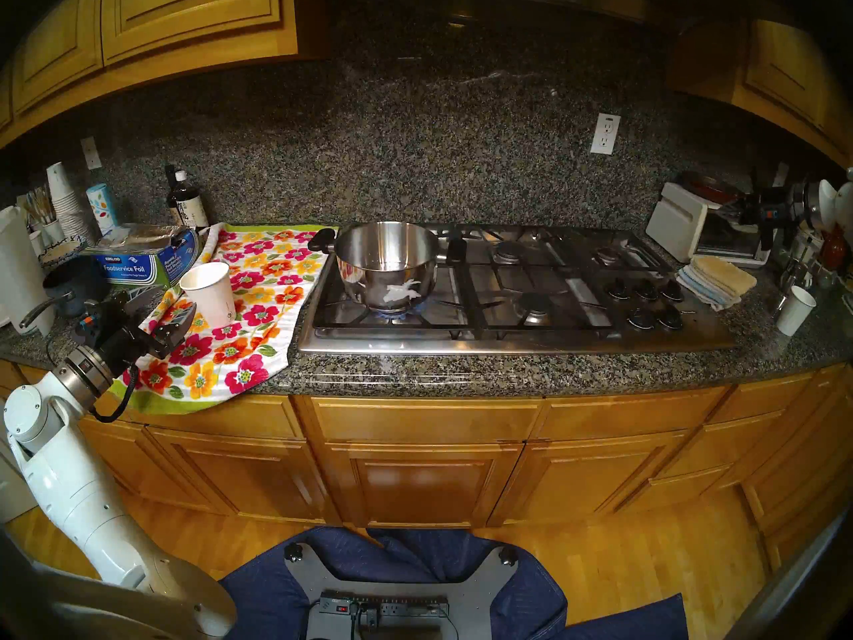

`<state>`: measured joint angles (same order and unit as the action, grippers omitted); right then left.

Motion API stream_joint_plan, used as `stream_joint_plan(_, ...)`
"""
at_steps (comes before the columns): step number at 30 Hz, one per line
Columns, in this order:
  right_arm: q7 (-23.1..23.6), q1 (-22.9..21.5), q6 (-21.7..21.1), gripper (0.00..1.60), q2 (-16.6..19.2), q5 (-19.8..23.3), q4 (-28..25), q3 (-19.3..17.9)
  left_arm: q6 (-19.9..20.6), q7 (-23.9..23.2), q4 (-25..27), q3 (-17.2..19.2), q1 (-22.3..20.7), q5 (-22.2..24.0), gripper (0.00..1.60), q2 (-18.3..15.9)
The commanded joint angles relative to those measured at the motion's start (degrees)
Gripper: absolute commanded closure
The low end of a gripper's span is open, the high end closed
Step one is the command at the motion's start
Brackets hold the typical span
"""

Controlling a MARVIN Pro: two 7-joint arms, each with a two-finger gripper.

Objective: Pick up the water cup, pour water into the pot, turn on the stove

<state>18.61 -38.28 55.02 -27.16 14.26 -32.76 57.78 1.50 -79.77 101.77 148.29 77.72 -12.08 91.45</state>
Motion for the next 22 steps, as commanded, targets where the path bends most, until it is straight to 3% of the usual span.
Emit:
stream_joint_plan(1, 2.46, -3.22, -0.5, 1.25, 0.47, 8.47, -1.52, -3.86, -0.04, 0.05, 1.12, -0.13, -1.2, 0.72, 0.0, -0.53)
stream_joint_plan(9, 9.92, -3.89, -4.12, 1.25, 1.57, 17.89, -3.44, -5.4, -0.01, 0.07, 1.18, -0.12, -1.24, 0.82, 0.0, -0.53)
stream_joint_plan(17, 19.8, -5.11, -10.4, 1.25, 2.29, 27.09, -5.09, -6.83, 0.03, 0.07, 1.23, -0.11, -1.26, 0.93, 0.0, -0.52)
stream_joint_plan(22, 23.65, -5.59, -13.16, 1.25, 2.45, 30.21, -5.49, -7.43, 0.04, 0.06, 1.25, -0.1, -1.27, 0.97, 0.0, -0.51)
